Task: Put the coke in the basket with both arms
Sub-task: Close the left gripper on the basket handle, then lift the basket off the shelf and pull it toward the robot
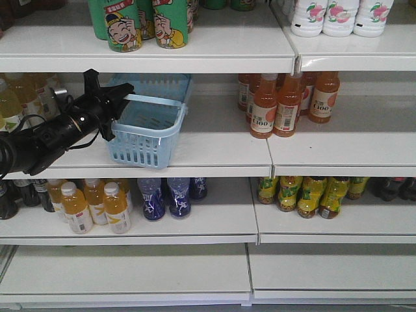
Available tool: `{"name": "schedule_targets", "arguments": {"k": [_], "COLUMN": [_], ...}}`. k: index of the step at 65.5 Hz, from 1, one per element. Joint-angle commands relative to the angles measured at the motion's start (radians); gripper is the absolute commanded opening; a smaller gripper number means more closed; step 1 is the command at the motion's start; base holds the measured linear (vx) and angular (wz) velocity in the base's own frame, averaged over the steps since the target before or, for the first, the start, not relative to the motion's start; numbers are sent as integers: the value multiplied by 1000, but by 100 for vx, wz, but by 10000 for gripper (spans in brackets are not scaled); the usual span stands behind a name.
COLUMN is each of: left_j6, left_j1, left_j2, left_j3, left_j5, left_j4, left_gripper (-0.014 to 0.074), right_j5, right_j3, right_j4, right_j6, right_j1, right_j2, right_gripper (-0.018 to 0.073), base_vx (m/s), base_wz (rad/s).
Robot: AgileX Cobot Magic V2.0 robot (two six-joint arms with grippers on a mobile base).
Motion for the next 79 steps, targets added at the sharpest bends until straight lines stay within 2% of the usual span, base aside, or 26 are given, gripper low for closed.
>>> {"name": "schedule_targets", "arguments": {"k": [1,9,19,23,36,46,55,67,79], "left_j6": [-9,-9,-6,23,84,96,93,33,38], "left_j1": [-3,-3,-3,-3,-3,-3,-3,-24,-94], "left_j2": [-70,-83,-124,-147,-293,-419,-505,-559,-583], "left_j3": [-20,40,194,262,417,458,464,467,549], "left_j5": [-205,-331,-368,-384,-384,-384,-384,-384,-384], "left_j4": [24,29,77,86,214,326,382,477,484], "left_gripper": [-8,-8,-8,-8,-8,-8,-8,-8,-8], "right_j5": [-74,-74,-74,-74,-74,-74,-74,-74,-74], "right_j3": [15,15,15,15,15,15,15,15,15], "right_j4": [-5,-5,-5,-5,-5,-5,-5,-5,-5], "right_j6": [-2,-2,-2,-2,-2,-2,-2,-2,-2], "right_j1": [-3,-3,-3,-3,-3,-3,-3,-3,-3], "right_j2": [-15,-15,-15,-15,-15,-15,-15,-15,-15], "right_gripper": [-9,-9,-9,-9,-9,-9,-9,-9,-9], "base_vx": [0,0,0,0,0,0,0,0,0], "base_wz": [0,0,0,0,0,0,0,0,0]}}
